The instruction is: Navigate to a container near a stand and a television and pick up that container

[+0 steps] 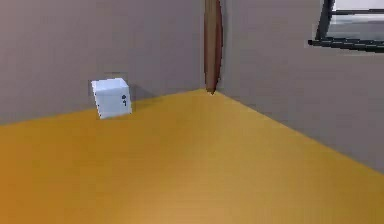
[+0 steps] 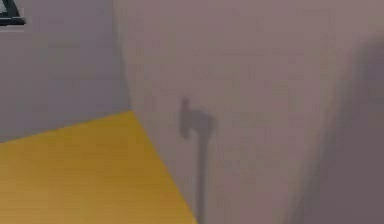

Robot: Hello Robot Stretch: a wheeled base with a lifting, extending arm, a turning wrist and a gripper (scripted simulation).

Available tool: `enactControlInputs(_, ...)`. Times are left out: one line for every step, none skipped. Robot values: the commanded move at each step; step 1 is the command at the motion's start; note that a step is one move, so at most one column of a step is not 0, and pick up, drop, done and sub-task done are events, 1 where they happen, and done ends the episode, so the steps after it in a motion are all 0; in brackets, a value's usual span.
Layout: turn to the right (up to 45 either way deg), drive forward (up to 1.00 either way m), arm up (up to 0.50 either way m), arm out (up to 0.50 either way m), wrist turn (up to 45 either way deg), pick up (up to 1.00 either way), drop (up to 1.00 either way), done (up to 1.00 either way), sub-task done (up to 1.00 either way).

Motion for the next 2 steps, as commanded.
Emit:
enactControlInputs(-27.0, 0.0, 0.0, 0.0, 0.0, 0.0, 0.0, 0.0, 0.0)
enactControlInputs(0.0, 0.05, 0.0, 0.0, 0.0, 0.0, 0.0, 0.0, 0.0)
